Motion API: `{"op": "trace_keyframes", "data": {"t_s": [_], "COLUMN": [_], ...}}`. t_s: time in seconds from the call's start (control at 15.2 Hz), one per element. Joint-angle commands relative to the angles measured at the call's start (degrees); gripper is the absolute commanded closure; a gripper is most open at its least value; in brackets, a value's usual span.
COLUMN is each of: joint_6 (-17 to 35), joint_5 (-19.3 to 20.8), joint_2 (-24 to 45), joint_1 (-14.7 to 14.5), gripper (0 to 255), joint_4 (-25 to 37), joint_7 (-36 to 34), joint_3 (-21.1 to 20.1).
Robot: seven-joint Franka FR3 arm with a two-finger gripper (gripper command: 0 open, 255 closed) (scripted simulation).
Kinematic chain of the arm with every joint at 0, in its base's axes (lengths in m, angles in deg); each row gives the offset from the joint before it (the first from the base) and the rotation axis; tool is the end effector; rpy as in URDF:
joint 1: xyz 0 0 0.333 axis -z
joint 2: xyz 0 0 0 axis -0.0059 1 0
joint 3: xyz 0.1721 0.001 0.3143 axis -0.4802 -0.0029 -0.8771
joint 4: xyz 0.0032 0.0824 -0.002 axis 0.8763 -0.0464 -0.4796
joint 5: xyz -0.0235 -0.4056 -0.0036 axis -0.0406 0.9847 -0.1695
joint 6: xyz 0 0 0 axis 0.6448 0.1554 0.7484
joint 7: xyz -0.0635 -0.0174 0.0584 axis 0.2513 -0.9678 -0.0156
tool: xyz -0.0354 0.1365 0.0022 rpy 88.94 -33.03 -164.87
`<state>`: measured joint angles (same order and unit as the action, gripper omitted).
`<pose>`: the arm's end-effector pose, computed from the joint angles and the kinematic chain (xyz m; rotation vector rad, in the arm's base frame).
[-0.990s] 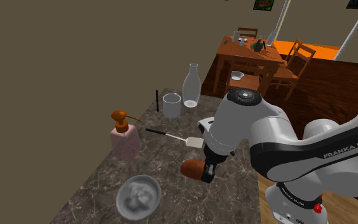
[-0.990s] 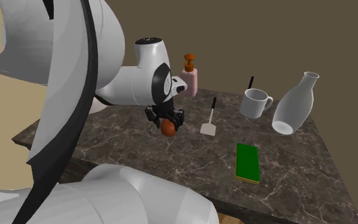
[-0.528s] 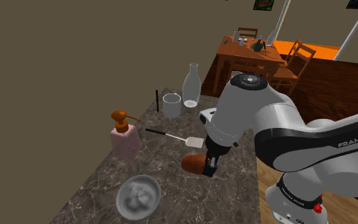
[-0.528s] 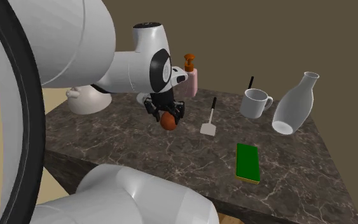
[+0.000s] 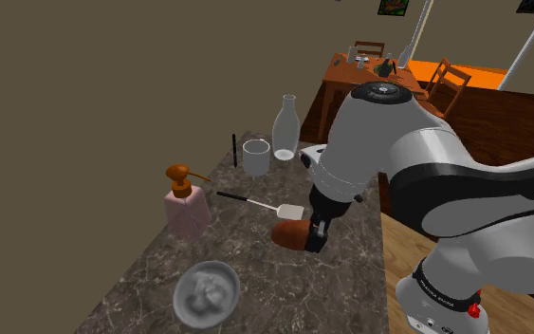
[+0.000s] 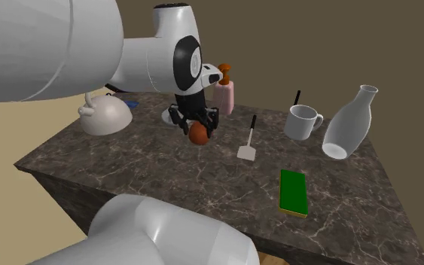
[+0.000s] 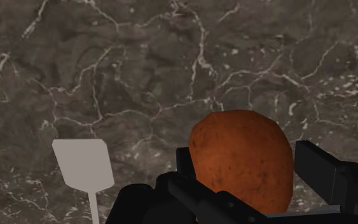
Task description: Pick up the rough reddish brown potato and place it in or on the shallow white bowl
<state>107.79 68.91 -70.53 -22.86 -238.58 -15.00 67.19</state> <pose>0.2366 0.2246 0.4112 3.0105 0.7370 0.2110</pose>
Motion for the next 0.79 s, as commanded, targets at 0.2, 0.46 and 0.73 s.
{"op": "trace_keyframes", "data": {"t_s": [0.2,0.46,0.73], "joint_6": [-4.57,-7.16,-5.15], "joint_5": [0.58,0.91,1.08], "joint_2": [-1.46,-2.12,6.85], "joint_1": [0.19,0.32,1.32], "gripper": [255,255,255], "joint_4": [3.12,5.06,12.26], "joint_7": [0.28,0.42,-3.88], "joint_3": [0.91,1.41,-3.03]}}
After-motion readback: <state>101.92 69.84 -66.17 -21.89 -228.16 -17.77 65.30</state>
